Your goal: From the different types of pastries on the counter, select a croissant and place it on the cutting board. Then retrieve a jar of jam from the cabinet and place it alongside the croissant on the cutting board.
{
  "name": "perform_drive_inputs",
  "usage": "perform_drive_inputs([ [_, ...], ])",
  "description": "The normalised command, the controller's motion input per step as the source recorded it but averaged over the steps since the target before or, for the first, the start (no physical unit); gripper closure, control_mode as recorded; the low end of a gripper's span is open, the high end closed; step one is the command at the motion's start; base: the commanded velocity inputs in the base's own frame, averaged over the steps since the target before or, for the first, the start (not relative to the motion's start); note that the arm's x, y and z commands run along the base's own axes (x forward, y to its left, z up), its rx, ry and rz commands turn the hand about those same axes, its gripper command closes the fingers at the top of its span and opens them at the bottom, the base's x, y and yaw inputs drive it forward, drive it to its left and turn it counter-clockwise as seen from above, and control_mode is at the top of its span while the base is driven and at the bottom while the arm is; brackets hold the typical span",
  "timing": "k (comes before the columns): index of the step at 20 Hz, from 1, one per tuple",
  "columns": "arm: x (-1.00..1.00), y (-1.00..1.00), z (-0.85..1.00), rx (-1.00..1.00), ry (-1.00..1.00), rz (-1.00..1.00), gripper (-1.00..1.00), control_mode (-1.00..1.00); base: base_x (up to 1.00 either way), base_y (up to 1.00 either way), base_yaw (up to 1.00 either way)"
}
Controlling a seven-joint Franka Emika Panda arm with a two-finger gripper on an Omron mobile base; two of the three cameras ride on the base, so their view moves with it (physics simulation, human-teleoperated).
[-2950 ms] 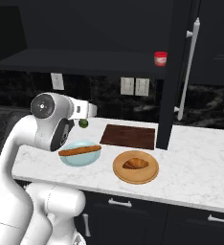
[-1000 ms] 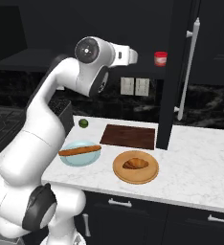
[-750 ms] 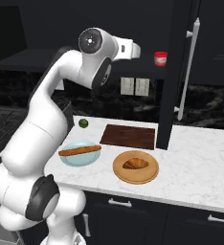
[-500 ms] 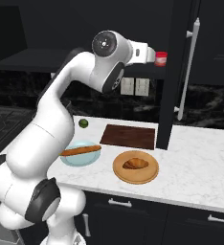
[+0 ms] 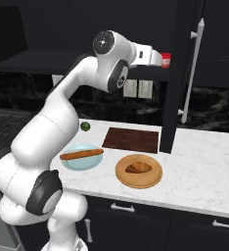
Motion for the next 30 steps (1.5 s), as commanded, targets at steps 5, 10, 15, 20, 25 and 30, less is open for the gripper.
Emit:
perform_drive_inputs([
  [5,0.31,-0.27,0.01,0.0,0.03,0.0,-1.0,-1.0,0.0,0.0,0.0],
  [10,0.42,-0.57,0.01,0.03,0.16,0.0,-1.0,-1.0,0.0,0.0,0.0],
  [15,0.38,-0.02,0.04,0.0,0.09,0.0,-1.0,-1.0,0.0,0.0,0.0],
  [20,0.23,0.0,0.01,0.01,0.04,0.0,-1.0,-1.0,0.0,0.0,0.0],
  [25,0.51,-0.24,-0.03,0.05,0.02,0.0,-1.0,-1.0,0.0,0.0,0.0],
  [30,0.23,-0.2,-0.02,0.09,0.04,0.0,-1.0,-1.0,0.0,0.0,0.0],
])
